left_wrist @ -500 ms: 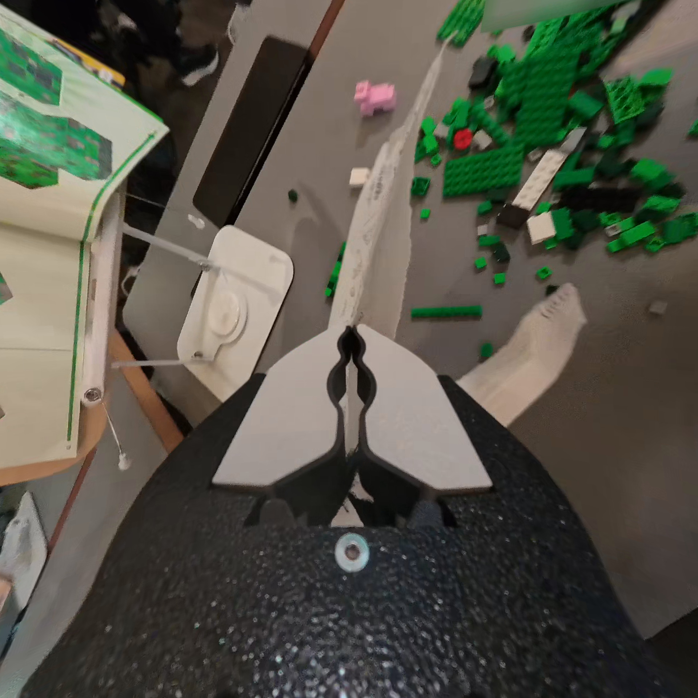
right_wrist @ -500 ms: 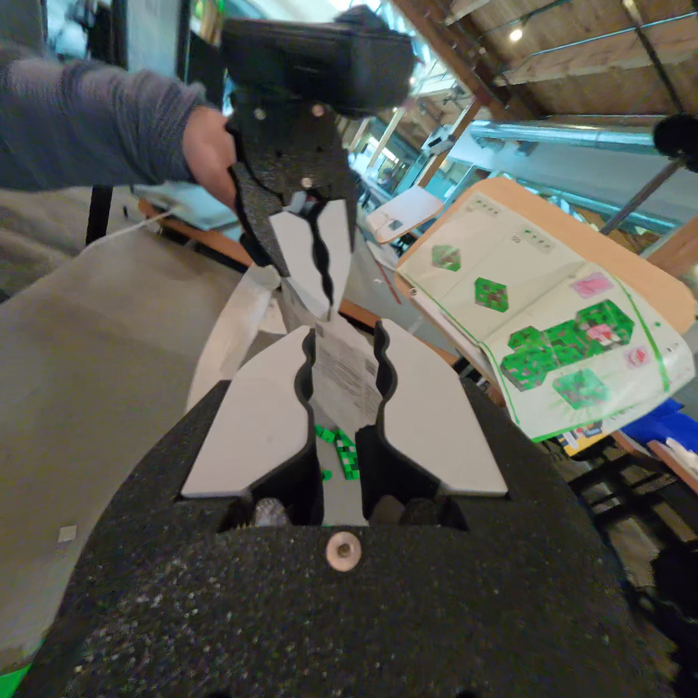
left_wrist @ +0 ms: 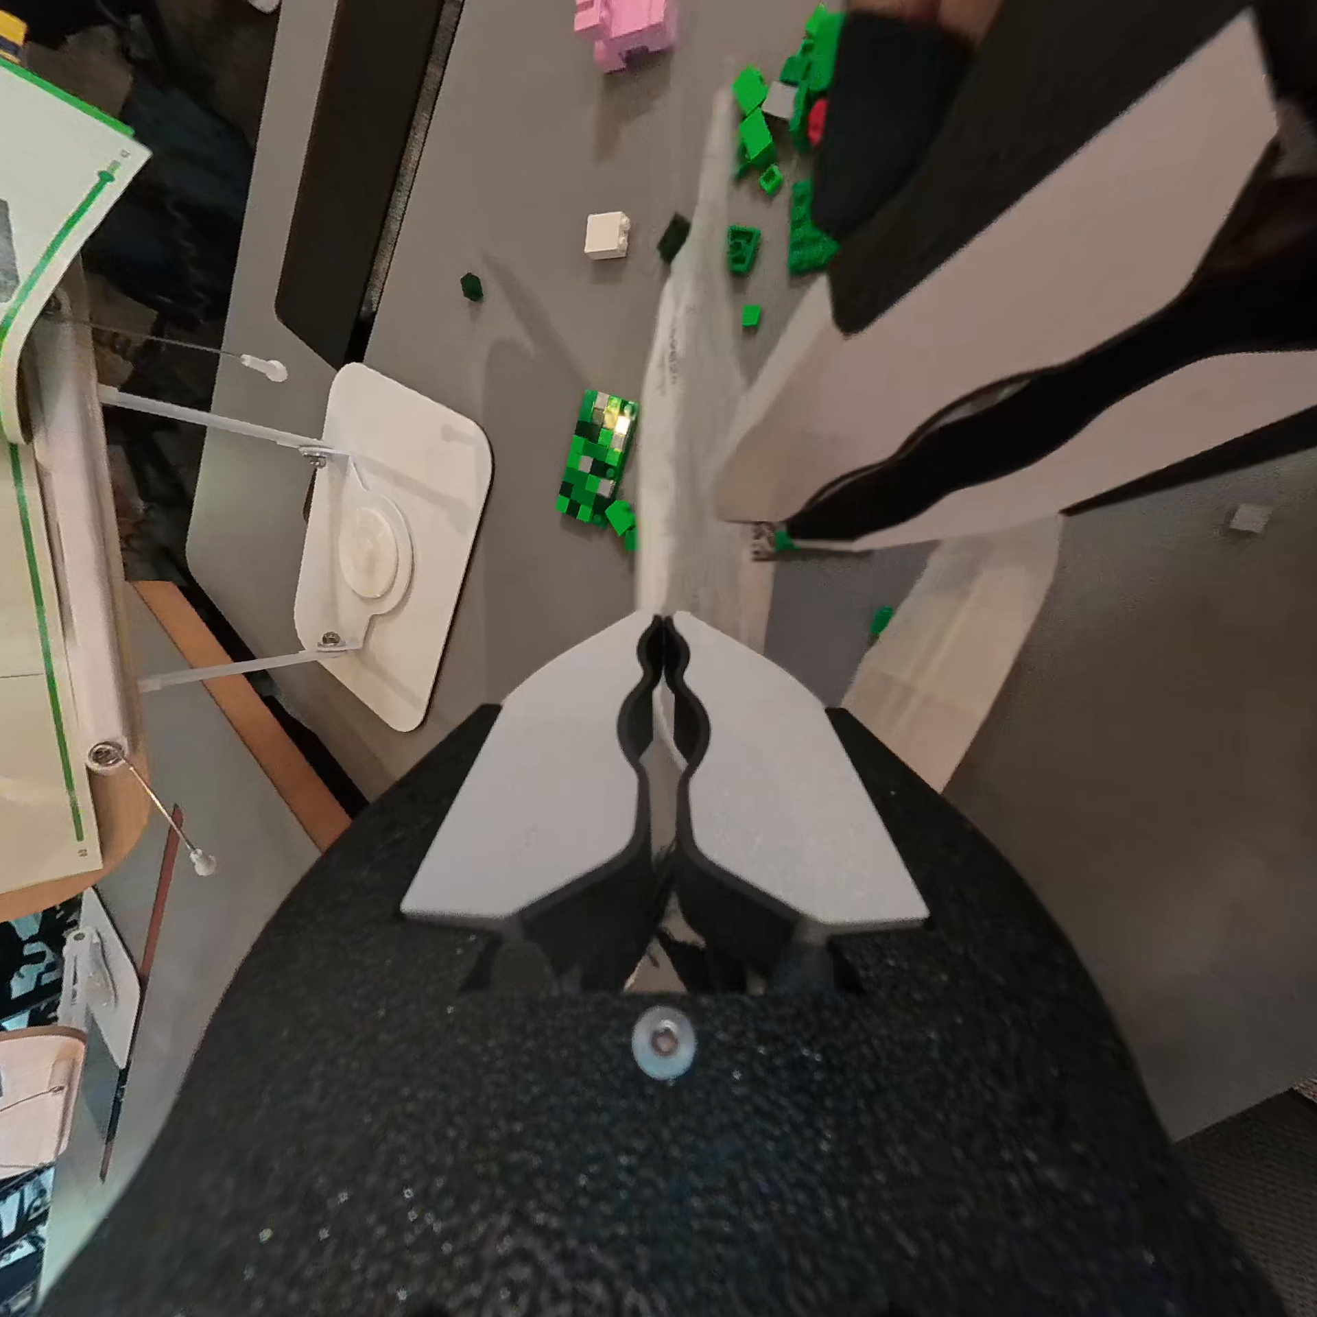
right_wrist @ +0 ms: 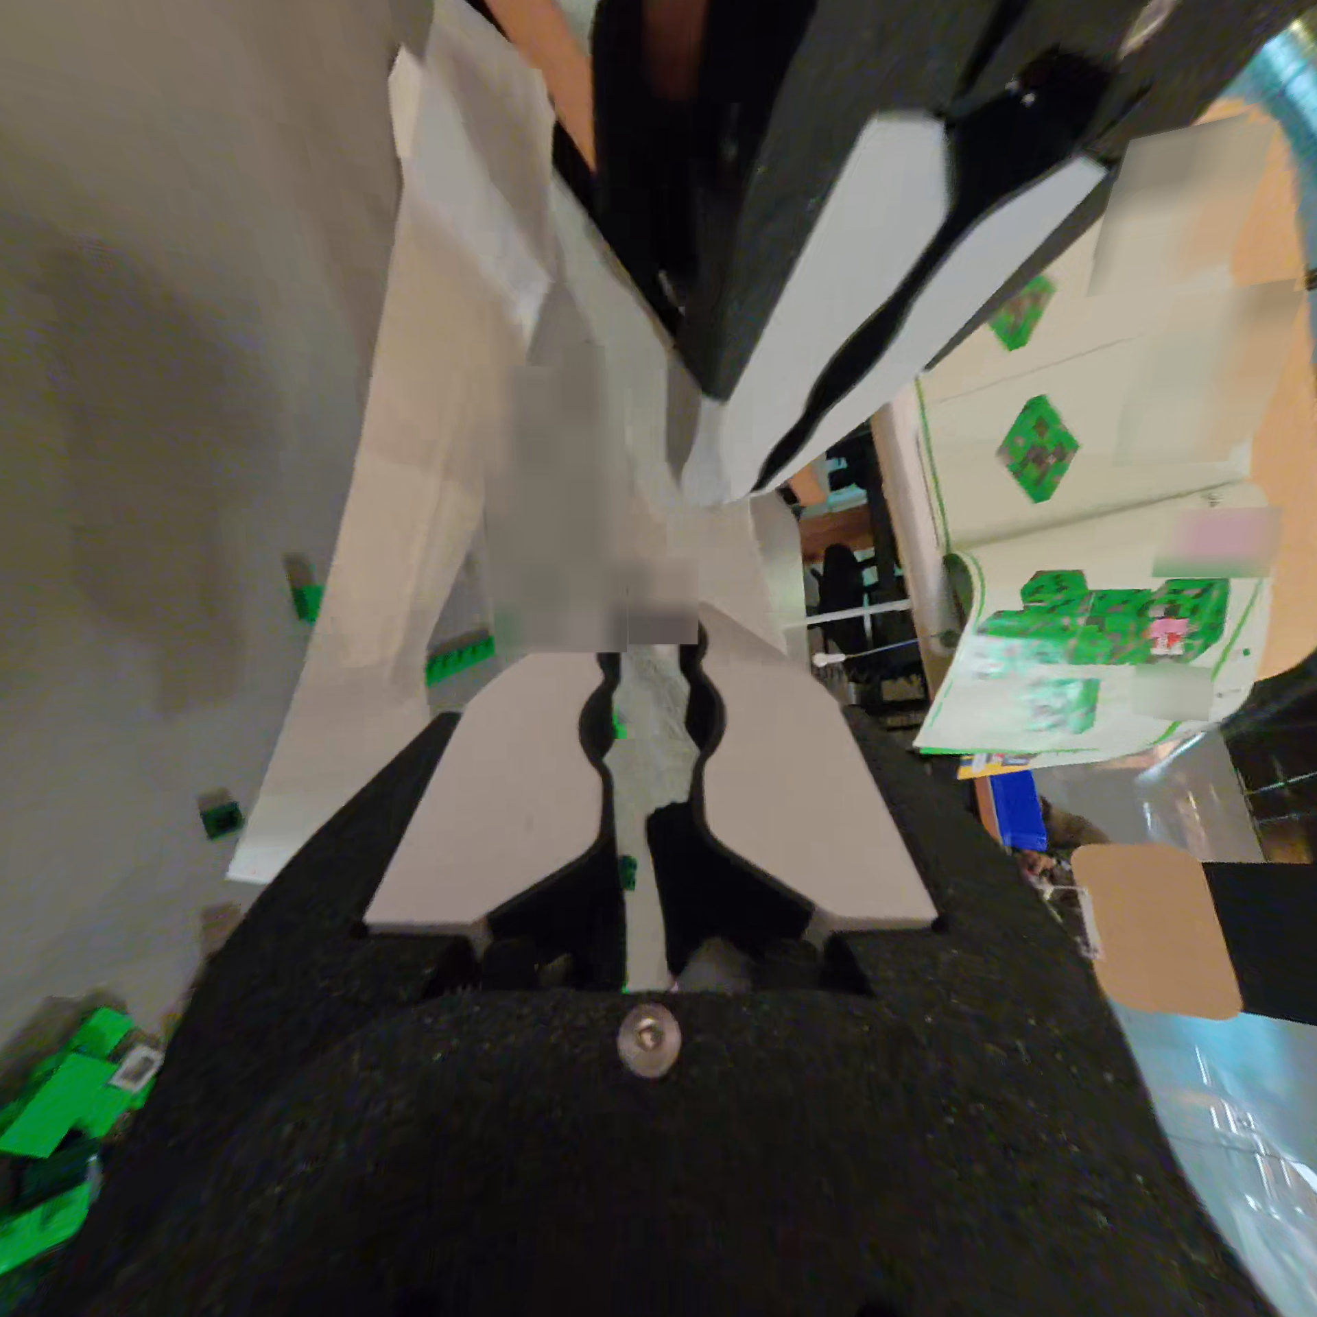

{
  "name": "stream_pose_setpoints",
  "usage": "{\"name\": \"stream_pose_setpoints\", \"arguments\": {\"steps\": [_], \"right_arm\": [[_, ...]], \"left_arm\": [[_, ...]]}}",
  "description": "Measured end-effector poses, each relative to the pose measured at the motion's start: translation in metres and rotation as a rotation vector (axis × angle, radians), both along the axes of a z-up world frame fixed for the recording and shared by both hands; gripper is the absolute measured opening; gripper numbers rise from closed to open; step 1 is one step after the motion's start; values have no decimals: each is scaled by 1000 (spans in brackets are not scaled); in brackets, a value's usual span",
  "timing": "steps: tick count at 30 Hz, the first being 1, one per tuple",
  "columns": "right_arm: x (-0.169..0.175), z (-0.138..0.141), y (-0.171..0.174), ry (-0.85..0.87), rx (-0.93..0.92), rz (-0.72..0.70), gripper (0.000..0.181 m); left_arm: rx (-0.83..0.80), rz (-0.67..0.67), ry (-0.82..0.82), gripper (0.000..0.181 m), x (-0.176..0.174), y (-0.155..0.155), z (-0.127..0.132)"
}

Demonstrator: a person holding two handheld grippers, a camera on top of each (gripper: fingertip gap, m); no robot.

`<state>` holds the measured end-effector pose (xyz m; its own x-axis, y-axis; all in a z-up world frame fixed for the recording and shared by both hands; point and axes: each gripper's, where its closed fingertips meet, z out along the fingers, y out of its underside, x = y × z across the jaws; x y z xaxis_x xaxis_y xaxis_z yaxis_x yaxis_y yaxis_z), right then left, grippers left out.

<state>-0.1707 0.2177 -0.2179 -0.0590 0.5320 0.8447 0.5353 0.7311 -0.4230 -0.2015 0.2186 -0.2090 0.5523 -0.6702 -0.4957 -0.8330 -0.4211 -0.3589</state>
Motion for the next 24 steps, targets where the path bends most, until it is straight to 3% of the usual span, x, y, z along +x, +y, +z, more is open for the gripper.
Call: {"name": "stream_pose_setpoints", "arguments": {"steps": [1,12,16,24], "right_arm": [[0,-2,0,-11,2,-1,10],[-13,-37,1,-96,34,-12,2],[-17,-38,0,-82,25,-21,0],[-14,-30,6,-4,-165,-48,0]], "left_arm": [[6,13,-1,0,-2,1,1],[141,296,-191,0,-40,29,12],[180,389,-237,0,-58,36,13],[196,399,-212,0,-62,35,12]]}}
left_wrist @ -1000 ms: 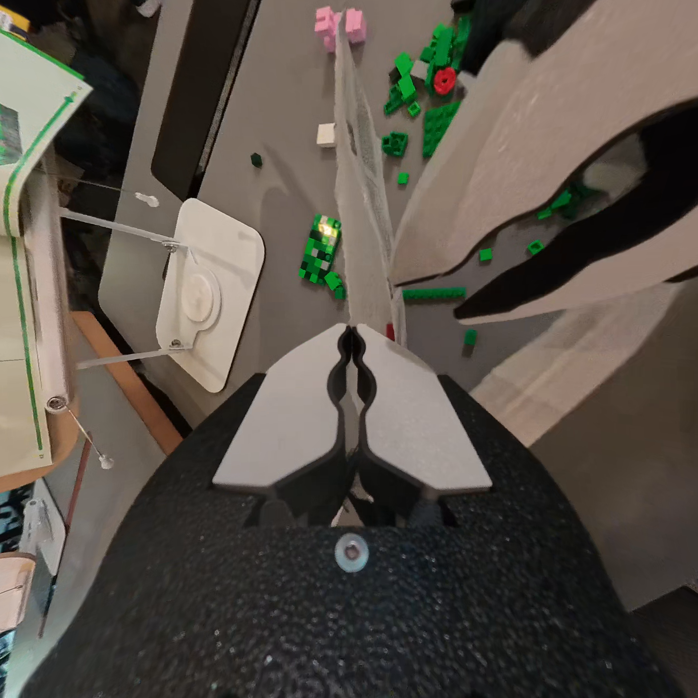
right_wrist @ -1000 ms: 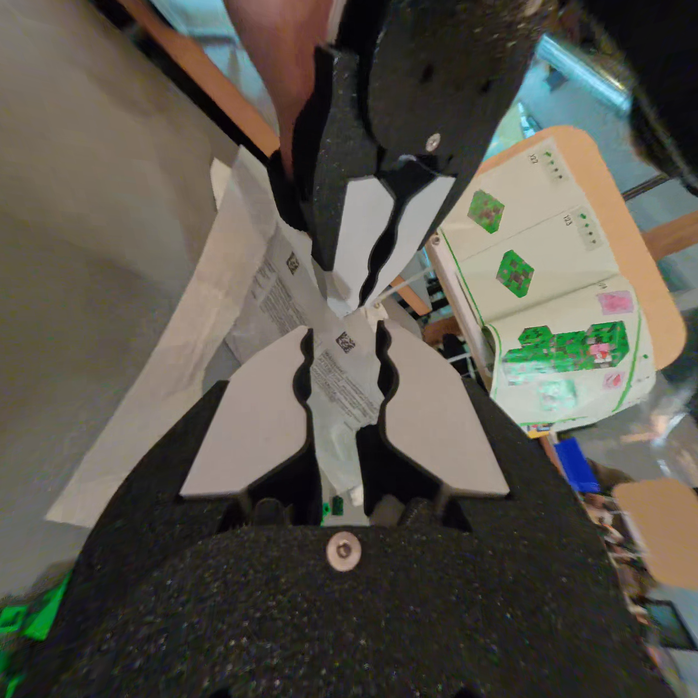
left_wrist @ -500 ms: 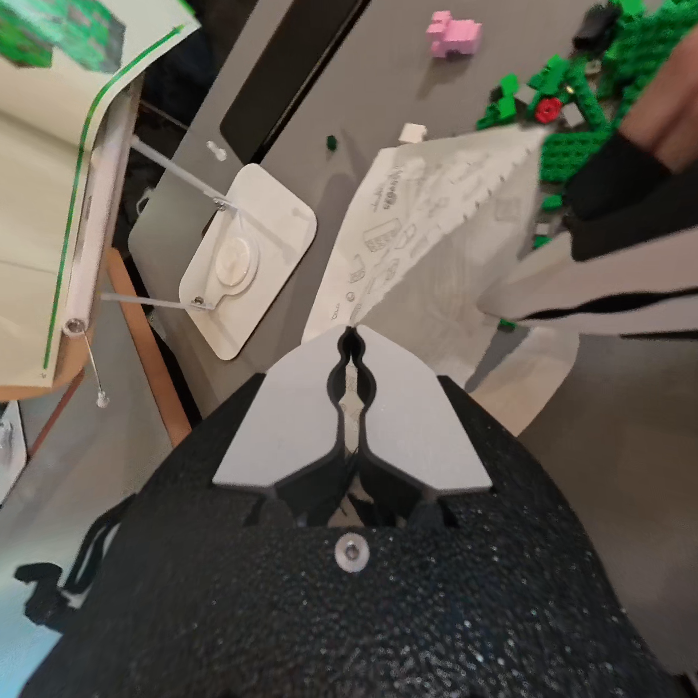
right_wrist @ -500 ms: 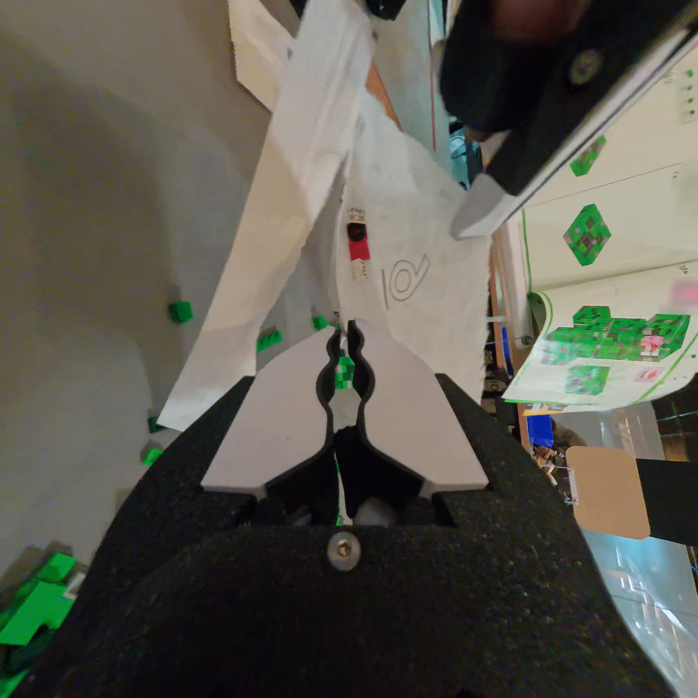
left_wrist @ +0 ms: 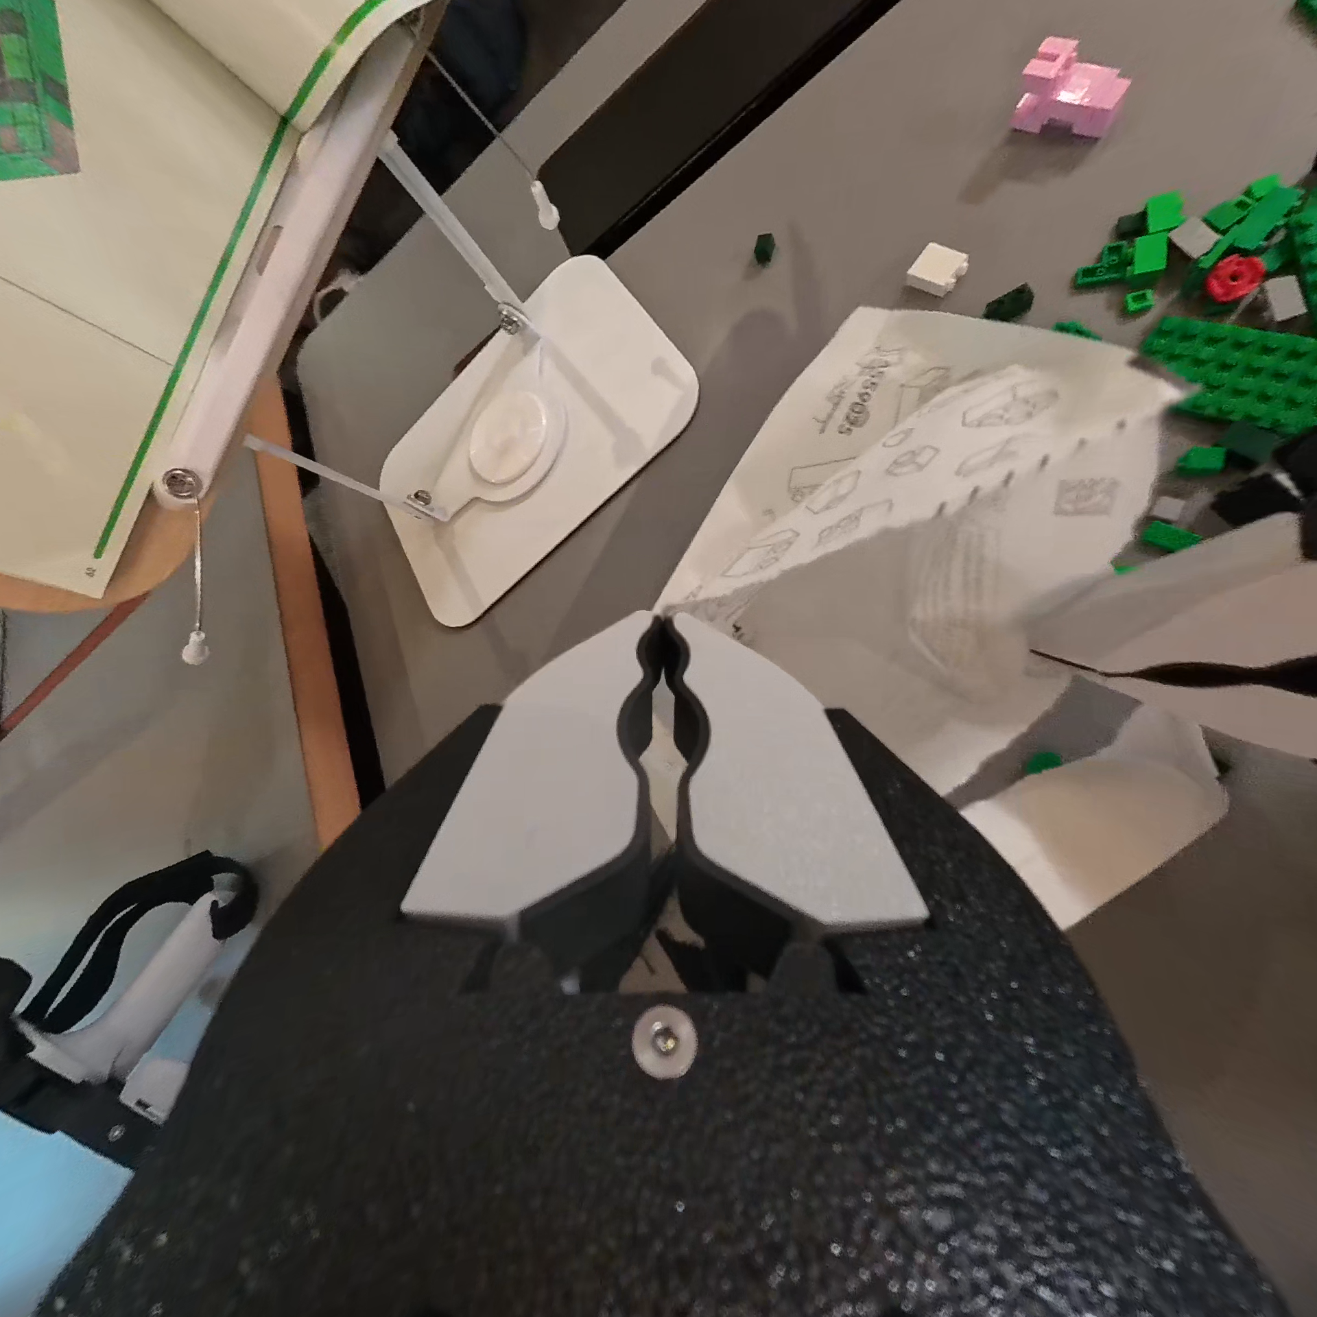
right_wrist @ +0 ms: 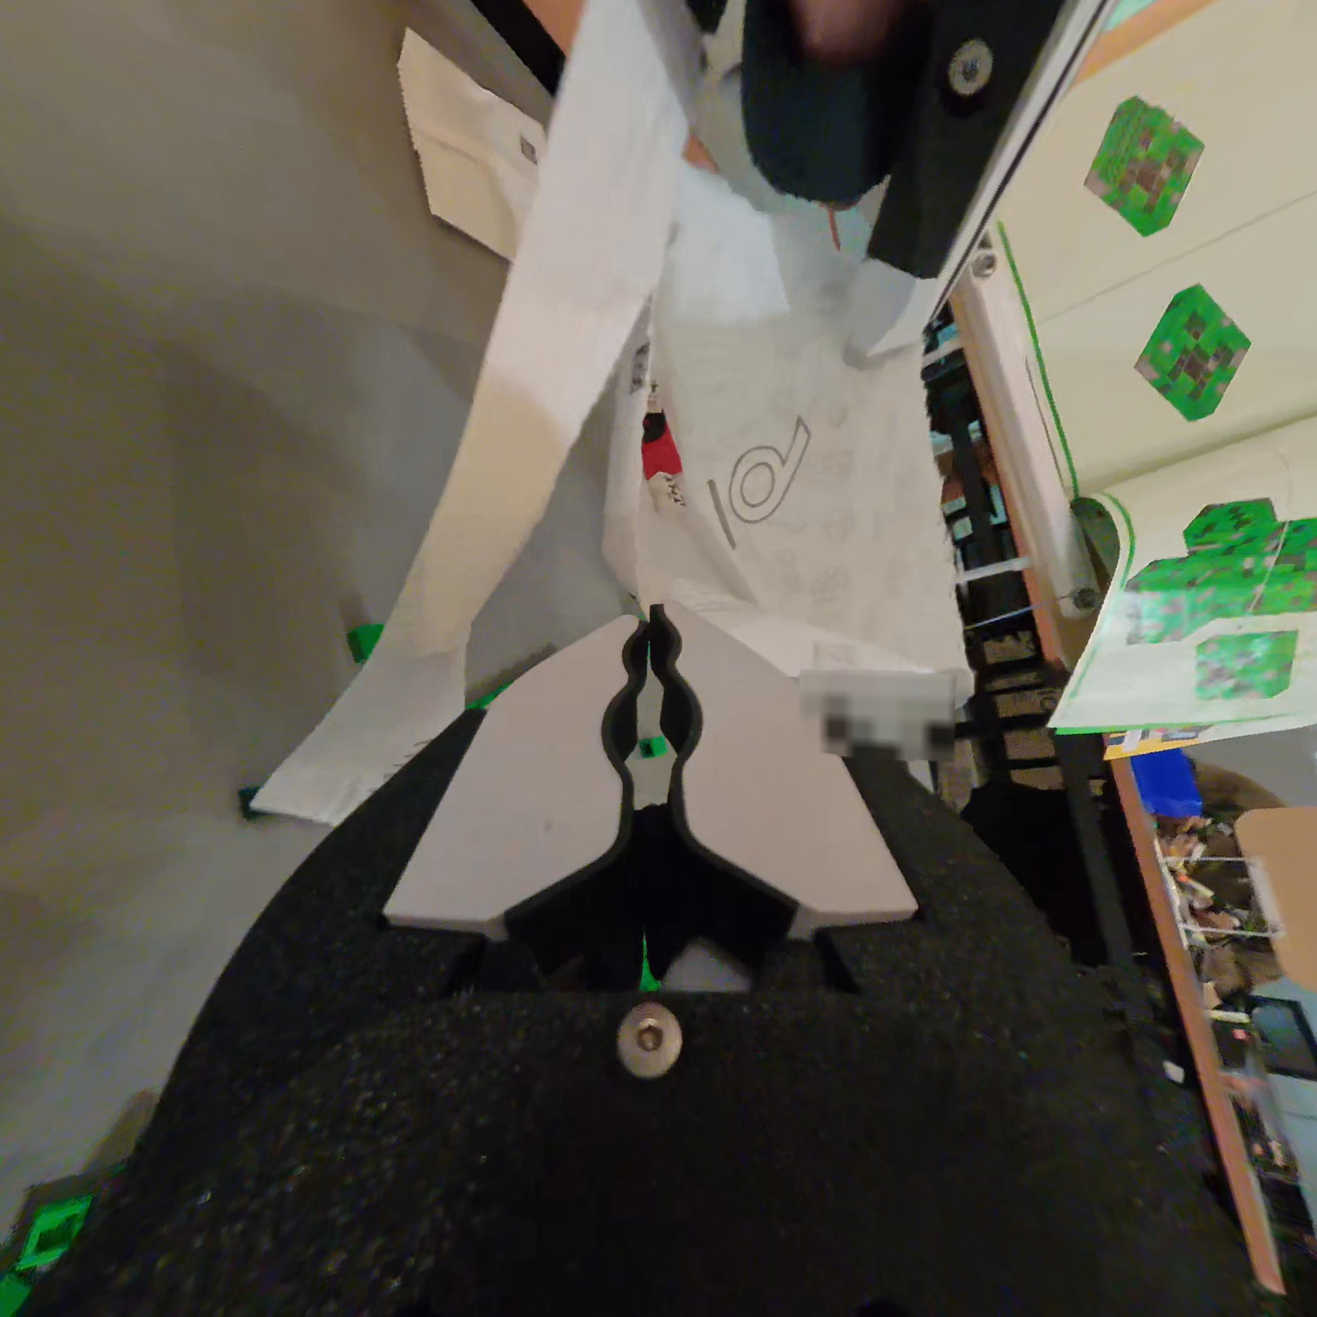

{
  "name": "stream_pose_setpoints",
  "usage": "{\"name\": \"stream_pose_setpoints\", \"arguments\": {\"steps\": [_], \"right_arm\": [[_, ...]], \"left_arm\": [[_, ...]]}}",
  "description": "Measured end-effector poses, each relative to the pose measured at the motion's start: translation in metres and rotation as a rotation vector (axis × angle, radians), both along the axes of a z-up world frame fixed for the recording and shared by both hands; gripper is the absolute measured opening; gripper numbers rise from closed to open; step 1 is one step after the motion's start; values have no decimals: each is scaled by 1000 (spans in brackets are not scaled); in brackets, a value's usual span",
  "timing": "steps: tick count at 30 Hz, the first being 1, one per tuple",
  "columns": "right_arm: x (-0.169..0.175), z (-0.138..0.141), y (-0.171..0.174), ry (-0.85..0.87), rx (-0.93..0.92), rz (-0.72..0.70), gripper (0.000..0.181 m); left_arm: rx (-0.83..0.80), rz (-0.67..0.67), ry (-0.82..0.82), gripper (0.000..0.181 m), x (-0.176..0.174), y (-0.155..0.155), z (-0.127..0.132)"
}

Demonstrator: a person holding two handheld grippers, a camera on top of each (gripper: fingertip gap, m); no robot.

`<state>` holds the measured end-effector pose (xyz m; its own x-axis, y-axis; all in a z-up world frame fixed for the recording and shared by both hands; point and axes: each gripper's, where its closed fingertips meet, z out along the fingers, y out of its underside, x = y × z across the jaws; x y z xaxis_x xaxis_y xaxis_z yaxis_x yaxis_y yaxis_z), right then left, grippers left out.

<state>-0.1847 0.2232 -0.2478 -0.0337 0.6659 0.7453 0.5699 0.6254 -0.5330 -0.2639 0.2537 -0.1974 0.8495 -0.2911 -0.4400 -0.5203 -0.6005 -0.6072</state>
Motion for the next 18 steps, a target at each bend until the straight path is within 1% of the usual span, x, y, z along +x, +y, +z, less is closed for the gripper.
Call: {"name": "stream_pose_setpoints", "arguments": {"steps": [2,5,10,12,15,18], "right_arm": [[-1,-4,2,2,-26,-13,0],[-5,-9,5,14,-38,-44,1],[-11,-5,11,75,12,-103,5],[-13,2,10,129,6,-114,11],[-14,8,8,187,-33,-116,20],[-14,8,11,214,-44,-128,23]], "left_arm": [[-42,-14,-21,0,4,0,-5],[-151,-51,-84,0,18,2,-13],[-341,-66,-42,0,24,0,-25],[-357,-42,-34,0,21,0,-20],[-340,-24,-48,0,16,7,-16],[-363,-38,-47,0,11,12,-25]]}}
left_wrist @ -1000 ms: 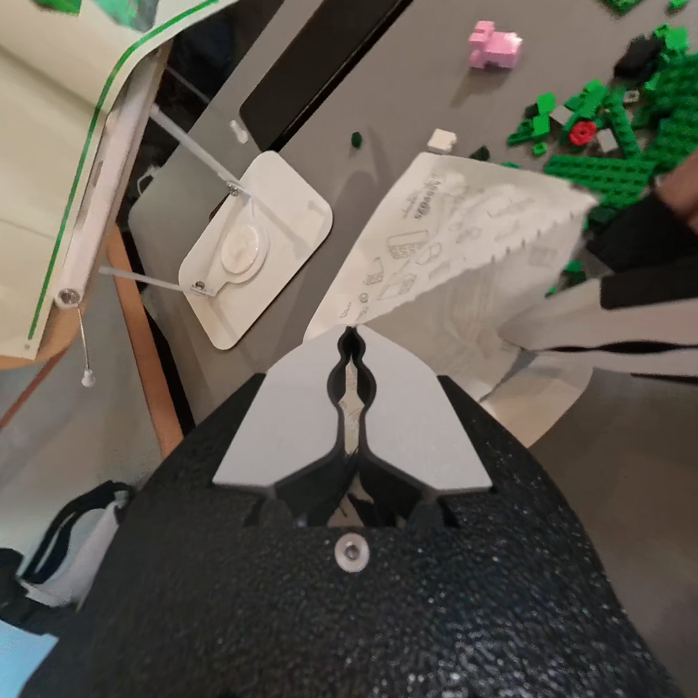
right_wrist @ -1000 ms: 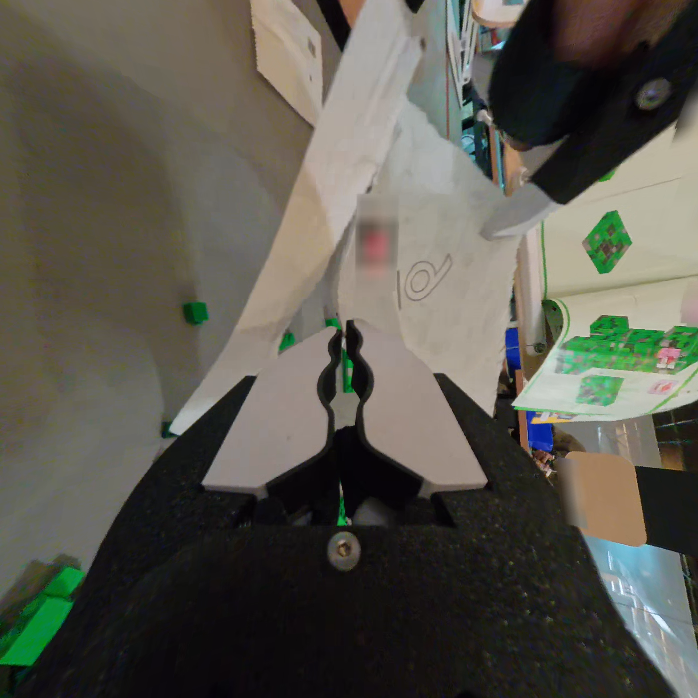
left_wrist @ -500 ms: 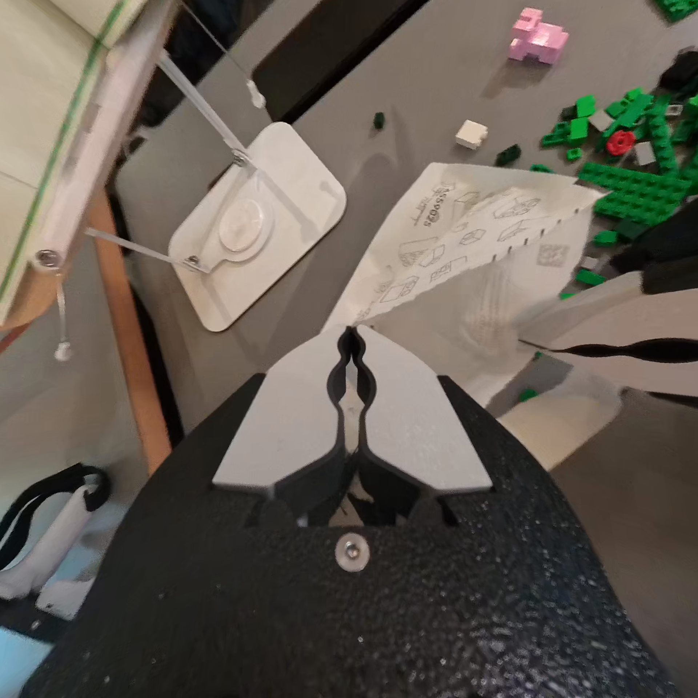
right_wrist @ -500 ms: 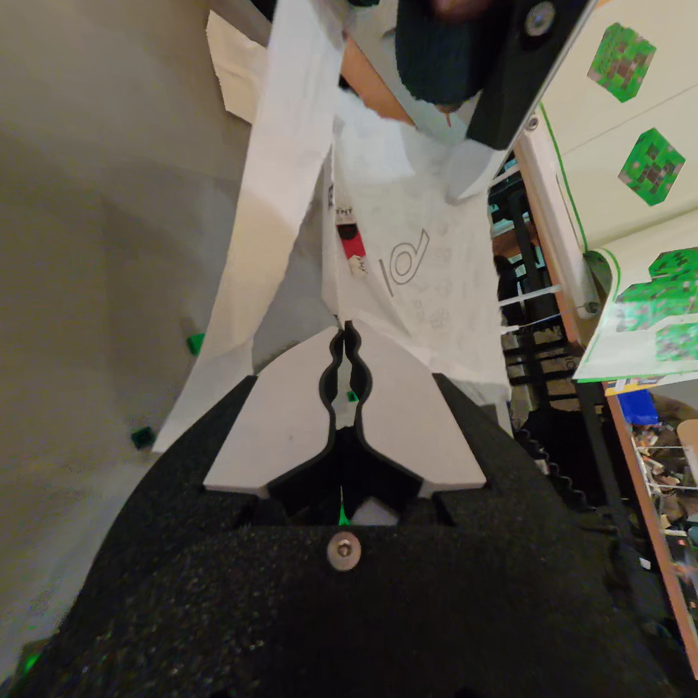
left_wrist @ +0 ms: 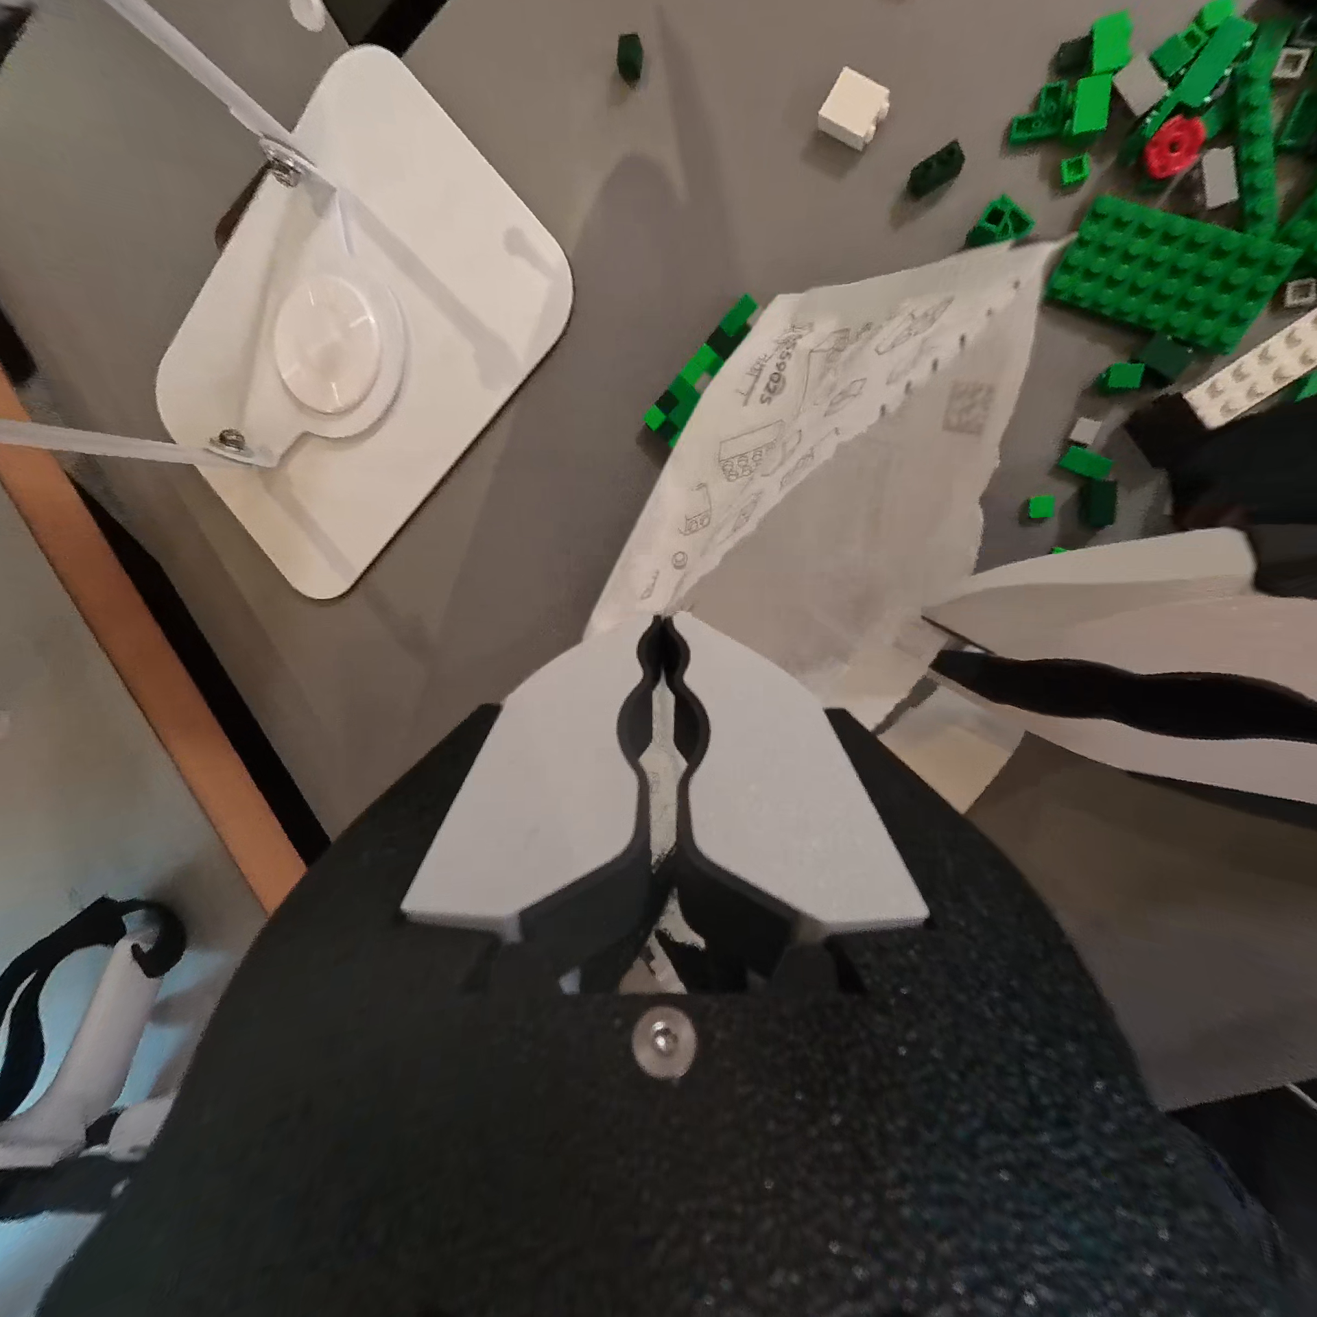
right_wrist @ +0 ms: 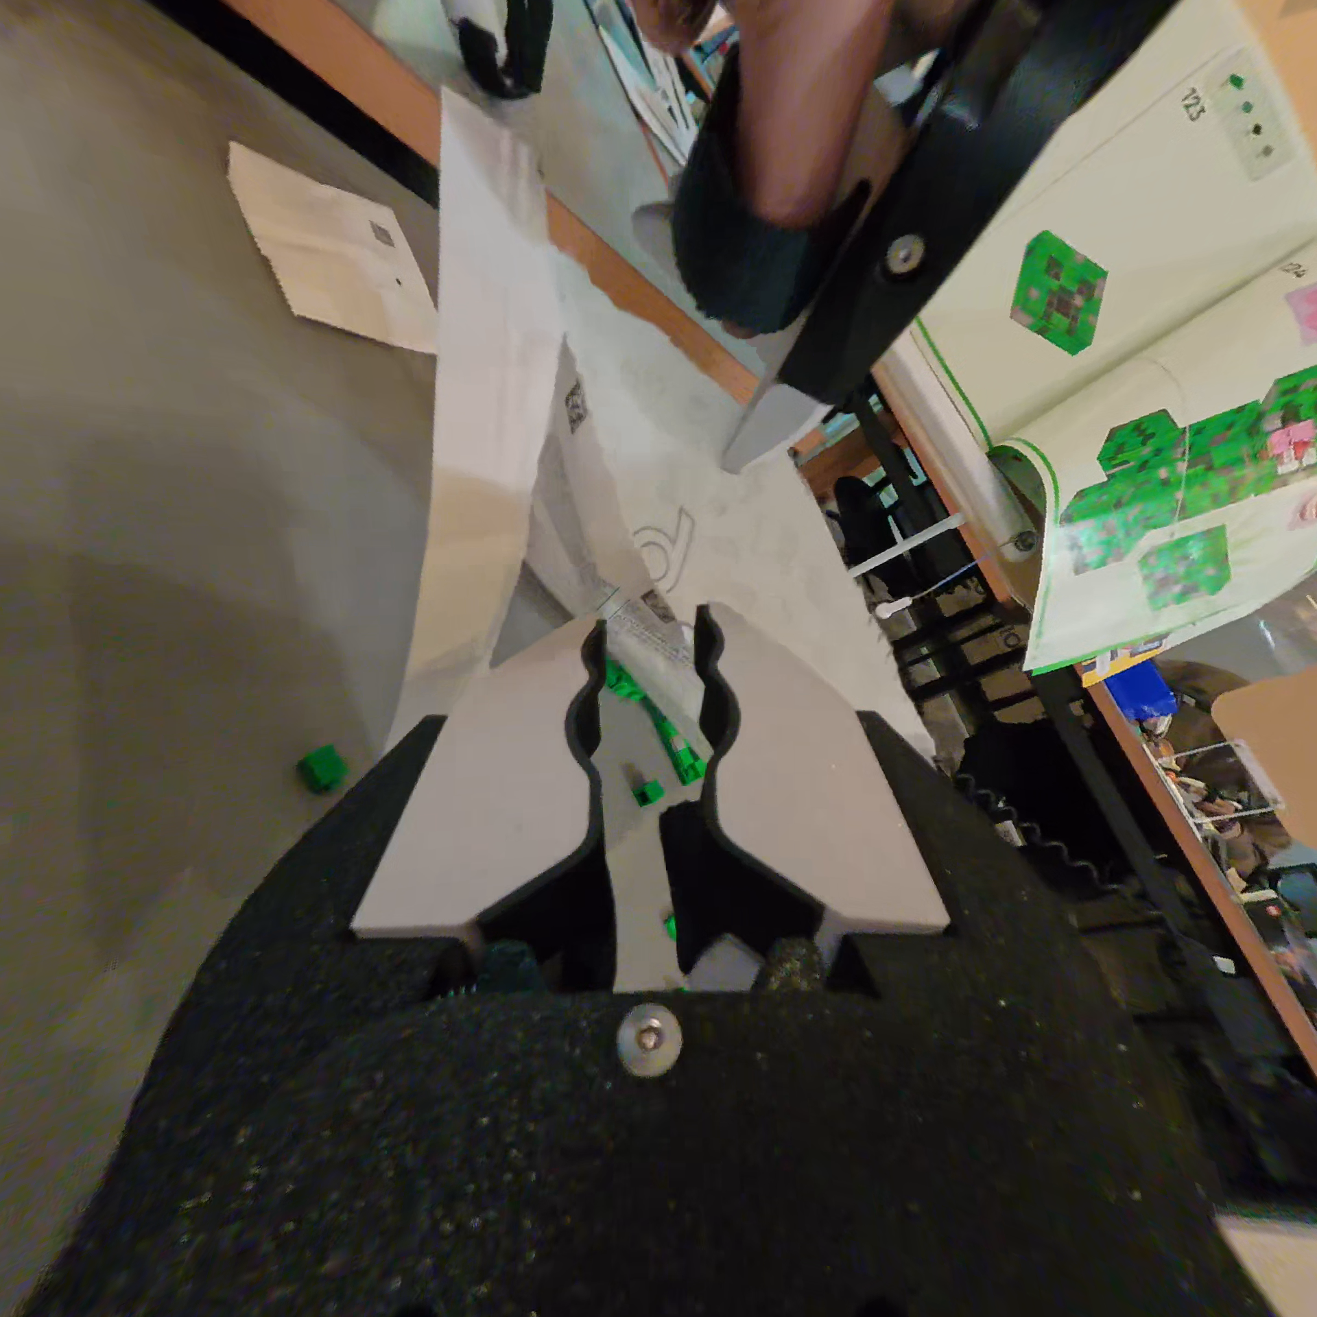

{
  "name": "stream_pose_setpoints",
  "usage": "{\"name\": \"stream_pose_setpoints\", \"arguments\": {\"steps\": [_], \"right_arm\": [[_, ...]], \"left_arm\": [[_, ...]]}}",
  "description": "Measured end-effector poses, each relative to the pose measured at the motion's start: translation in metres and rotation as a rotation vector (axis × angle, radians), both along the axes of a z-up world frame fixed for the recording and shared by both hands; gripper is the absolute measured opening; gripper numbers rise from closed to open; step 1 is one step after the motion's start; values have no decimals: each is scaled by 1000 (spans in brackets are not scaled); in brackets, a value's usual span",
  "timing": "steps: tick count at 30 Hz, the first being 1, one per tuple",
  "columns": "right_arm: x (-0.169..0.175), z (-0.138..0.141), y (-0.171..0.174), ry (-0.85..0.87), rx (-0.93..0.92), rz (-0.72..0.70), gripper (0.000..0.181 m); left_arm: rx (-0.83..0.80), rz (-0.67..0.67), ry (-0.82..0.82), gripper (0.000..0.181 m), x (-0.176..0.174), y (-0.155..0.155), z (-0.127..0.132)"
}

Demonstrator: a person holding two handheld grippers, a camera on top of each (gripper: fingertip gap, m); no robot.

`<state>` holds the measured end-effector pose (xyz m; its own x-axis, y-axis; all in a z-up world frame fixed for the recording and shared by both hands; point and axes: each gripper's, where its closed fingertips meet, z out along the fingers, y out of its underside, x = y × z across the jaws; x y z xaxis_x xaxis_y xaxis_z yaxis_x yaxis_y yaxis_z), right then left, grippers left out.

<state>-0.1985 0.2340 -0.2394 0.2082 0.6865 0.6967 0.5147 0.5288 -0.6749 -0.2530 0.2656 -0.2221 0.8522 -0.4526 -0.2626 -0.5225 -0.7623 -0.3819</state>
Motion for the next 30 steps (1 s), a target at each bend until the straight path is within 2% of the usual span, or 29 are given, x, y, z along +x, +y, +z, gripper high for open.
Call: {"name": "stream_pose_setpoints", "arguments": {"steps": [3,11,17,21,25,30], "right_arm": [[-1,-4,3,7,-23,-19,25],[-6,1,0,64,-45,-17,34],[-17,-4,-1,15,-79,10,37],[-30,-11,-1,-177,-3,50,49],[-28,-19,-12,-415,100,164,48],[-21,-30,5,-632,323,150,59]], "left_arm": [[-5,1,-28,0,1,5,-9],[2,-13,88,0,-13,19,-15],[-8,-90,25,0,-8,19,-19],[-22,-114,-18,0,-5,16,-21],[-14,-94,-30,0,-11,20,-22],[-37,-109,-37,0,-11,20,-28]]}}
